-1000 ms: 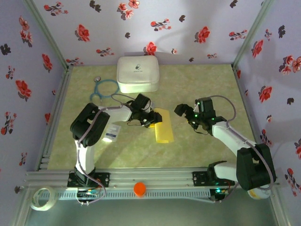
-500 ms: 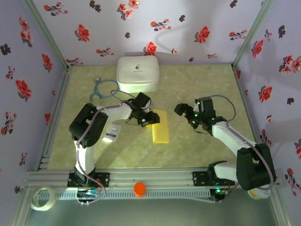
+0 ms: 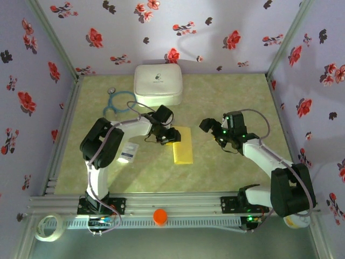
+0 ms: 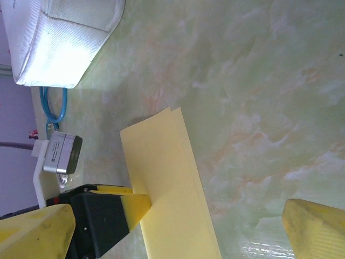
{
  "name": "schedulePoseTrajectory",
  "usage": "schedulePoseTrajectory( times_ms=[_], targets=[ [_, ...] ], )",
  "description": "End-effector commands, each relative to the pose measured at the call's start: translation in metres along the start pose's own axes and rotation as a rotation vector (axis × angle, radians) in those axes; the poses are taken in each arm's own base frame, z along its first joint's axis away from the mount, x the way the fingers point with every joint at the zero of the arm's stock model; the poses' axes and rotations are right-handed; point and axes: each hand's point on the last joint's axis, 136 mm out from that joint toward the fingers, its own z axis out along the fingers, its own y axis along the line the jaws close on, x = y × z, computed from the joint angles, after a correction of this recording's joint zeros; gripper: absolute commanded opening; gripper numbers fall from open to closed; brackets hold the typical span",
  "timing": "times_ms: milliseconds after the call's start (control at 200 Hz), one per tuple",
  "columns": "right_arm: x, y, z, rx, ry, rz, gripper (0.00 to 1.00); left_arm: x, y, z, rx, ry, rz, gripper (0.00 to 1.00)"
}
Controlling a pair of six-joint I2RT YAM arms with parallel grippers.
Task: Fold a paper plane with a square sheet of paper (pick it up from the middle)
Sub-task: Hold the square sheet of paper at the center of the table.
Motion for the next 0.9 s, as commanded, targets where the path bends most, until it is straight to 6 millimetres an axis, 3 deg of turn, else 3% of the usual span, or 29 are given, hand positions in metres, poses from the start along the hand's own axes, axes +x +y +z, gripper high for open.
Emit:
schedulePoseTrajectory(
  times_ms=[0, 575, 895],
  targets=[
    [-0.002, 0.004, 0.002, -0.018, 0.001, 0.005, 0.99, 0.006, 0.014, 0.010, -0.058, 0.045, 0.026, 0.45],
    [-0.001, 0.003, 0.003, -0.014, 0.007, 0.008, 0.99, 0.011, 0.031, 0.019, -0.190, 0.091, 0.108, 0.49],
    [-0.001, 0.004, -0.001, -0.012, 0.000, 0.005, 0.99, 0.009, 0.036, 0.020, -0.217, 0.071, 0.068, 0.49]
  ],
)
